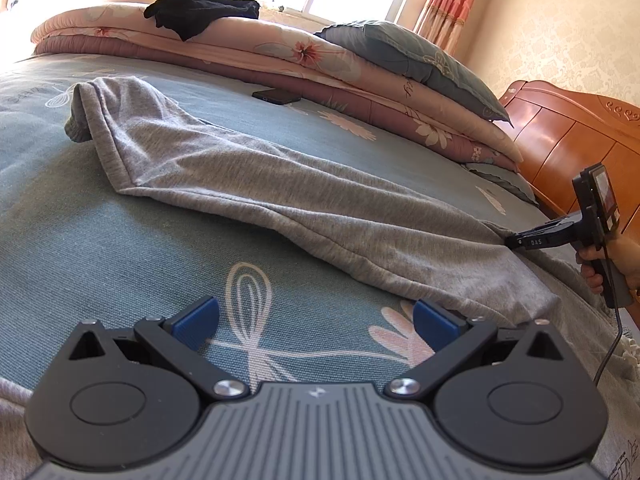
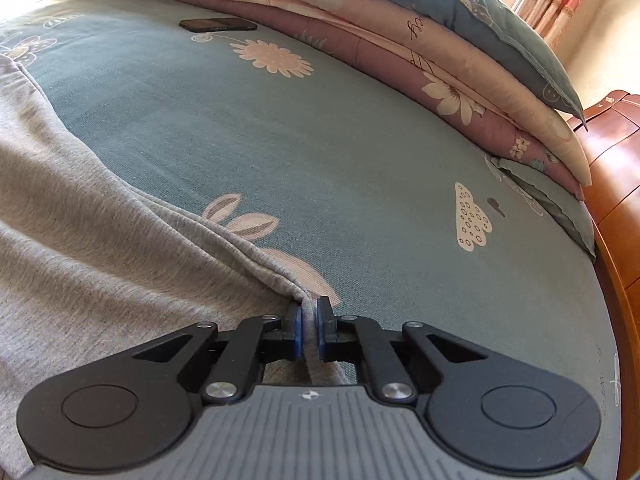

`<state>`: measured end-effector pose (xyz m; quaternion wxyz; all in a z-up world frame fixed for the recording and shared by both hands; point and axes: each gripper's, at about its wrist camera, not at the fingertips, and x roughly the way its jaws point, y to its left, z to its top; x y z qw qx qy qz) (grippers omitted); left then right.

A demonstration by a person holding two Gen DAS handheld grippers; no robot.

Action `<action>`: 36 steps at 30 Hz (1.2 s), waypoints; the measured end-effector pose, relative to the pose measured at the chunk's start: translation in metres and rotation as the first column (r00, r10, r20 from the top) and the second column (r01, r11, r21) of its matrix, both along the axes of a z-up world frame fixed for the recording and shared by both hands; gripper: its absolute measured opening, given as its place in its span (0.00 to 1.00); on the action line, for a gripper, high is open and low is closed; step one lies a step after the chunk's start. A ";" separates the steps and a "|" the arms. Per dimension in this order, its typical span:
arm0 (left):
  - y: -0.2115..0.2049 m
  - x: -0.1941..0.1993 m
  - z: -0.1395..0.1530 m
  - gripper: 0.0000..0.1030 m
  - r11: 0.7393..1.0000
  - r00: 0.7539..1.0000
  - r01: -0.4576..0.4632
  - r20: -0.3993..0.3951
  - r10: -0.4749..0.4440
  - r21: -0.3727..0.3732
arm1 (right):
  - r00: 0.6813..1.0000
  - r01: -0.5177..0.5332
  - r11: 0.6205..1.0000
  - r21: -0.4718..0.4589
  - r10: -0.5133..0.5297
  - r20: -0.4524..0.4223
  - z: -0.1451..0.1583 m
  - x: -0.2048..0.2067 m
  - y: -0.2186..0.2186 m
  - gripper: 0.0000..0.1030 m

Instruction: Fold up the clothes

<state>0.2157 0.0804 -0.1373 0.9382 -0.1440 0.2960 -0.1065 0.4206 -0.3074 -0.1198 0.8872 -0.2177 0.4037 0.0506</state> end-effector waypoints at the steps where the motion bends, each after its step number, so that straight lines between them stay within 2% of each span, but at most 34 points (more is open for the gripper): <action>1: 0.000 0.000 0.000 0.99 1.000 1.000 0.000 0.000 0.000 0.000 | 1.000 0.001 1.000 -0.021 -0.001 -0.005 -0.003 0.000 0.003 0.10; 3: 0.000 0.000 0.000 0.99 1.000 1.000 0.000 0.001 0.000 -0.001 | 1.000 -0.003 0.999 -0.034 0.004 0.015 0.002 -0.005 0.006 0.13; 5: 0.001 0.000 0.000 0.99 1.000 1.000 0.001 0.001 -0.001 -0.002 | 0.999 -0.008 1.000 -0.026 0.010 0.046 0.013 -0.012 0.008 0.24; 7: 0.000 0.000 0.000 0.99 1.000 1.000 0.001 0.001 -0.001 0.001 | 0.997 -0.021 1.000 -0.002 0.021 0.078 0.029 -0.025 0.012 0.28; 8: -0.001 0.001 0.001 0.99 1.000 1.000 0.001 0.001 -0.001 0.003 | 0.995 -0.028 1.000 0.010 0.027 0.094 0.038 -0.032 0.014 0.28; 12: -0.001 0.000 0.002 0.99 1.000 1.000 0.003 0.002 -0.003 0.010 | 0.982 -0.173 0.985 0.017 0.171 0.075 0.053 -0.054 0.056 0.28; 16: 0.007 -0.004 0.010 1.00 0.999 0.999 -0.030 0.022 0.030 -0.027 | 0.946 -0.320 0.947 0.025 0.319 0.051 0.067 -0.076 0.101 0.28; 20: 0.023 -0.008 0.016 0.99 0.994 0.997 -0.066 0.038 0.069 -0.084 | 0.888 -0.460 0.887 0.036 0.459 0.030 0.081 -0.098 0.145 0.28; 22: 0.030 -0.009 0.018 0.99 0.992 0.994 -0.094 0.041 0.098 -0.083 | 0.873 -0.487 0.873 0.024 0.486 0.033 0.084 -0.092 0.164 0.28; 25: 0.039 -0.010 0.018 0.99 0.990 0.993 -0.114 0.034 0.117 -0.089 | 0.888 -0.459 0.888 0.030 0.457 0.054 0.086 -0.063 0.176 0.31; 29: 0.051 -0.007 0.016 0.99 0.979 0.991 -0.130 0.003 0.132 -0.155 | 0.942 -0.336 0.941 0.042 0.335 0.029 0.072 -0.006 0.176 0.31; 30: 0.053 -0.006 0.015 0.99 0.977 0.991 -0.133 -0.004 0.134 -0.167 | 0.946 -0.324 0.944 0.053 0.324 0.016 0.066 0.004 0.176 0.31; 33: 0.056 -0.001 0.011 0.99 0.971 0.989 -0.146 -0.033 0.142 -0.187 | 0.939 -0.343 0.936 0.082 0.344 -0.005 0.053 0.024 0.185 0.30; 36: 0.055 0.001 0.009 0.99 0.974 0.990 -0.140 -0.037 0.136 -0.176 | 0.922 -0.384 0.917 0.105 0.388 -0.013 0.043 0.039 0.200 0.31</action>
